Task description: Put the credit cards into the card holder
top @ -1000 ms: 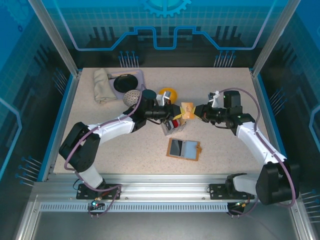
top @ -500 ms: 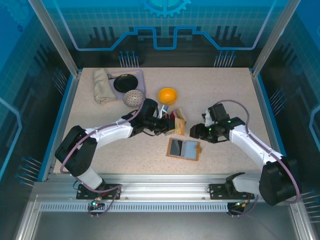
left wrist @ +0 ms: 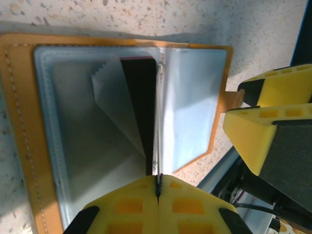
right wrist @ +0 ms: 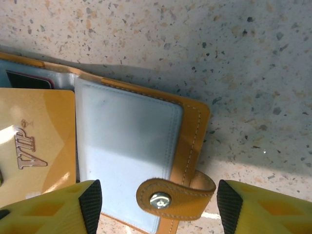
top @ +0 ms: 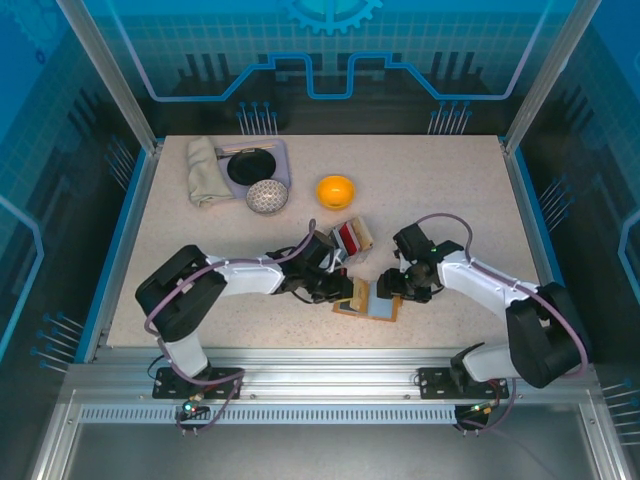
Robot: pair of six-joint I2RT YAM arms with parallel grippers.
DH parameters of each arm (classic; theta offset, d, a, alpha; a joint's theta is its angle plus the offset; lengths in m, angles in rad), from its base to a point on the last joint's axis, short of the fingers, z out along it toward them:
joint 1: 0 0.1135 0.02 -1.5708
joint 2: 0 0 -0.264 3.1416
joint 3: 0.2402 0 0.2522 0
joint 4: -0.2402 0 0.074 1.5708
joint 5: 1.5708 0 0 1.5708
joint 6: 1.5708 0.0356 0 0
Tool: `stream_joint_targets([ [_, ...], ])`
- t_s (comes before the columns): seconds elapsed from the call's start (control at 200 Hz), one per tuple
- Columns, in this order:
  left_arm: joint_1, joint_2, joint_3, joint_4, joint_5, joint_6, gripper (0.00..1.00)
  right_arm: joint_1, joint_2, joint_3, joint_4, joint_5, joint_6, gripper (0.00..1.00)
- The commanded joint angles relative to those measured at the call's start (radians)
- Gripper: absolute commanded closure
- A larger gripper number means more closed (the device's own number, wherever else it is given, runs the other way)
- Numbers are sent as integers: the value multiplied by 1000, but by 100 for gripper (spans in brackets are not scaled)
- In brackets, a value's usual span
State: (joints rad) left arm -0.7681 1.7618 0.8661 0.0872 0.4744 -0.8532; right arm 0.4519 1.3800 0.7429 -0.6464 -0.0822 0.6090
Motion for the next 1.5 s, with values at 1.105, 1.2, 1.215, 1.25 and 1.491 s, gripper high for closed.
stream_joint_targets([
  [1.105,-44,100,-13,133,-4,28,91,-30,117,-86,170,-66,3,59],
  [1.2,-44,107,-13,170,28,13,91,-36,117,-89,180,-75,0,61],
  [1.215,-44,107,-13,172,32,13,91,-37,117,-89,182,-77,0,62],
  [1.25,-44,103,-13,171,37,13,91,-39,117,-90,184,-80,-1,62],
  [1.491,-44,74,-14,83,27,77,92,-62,116,-91,187,-94,-18,65],
])
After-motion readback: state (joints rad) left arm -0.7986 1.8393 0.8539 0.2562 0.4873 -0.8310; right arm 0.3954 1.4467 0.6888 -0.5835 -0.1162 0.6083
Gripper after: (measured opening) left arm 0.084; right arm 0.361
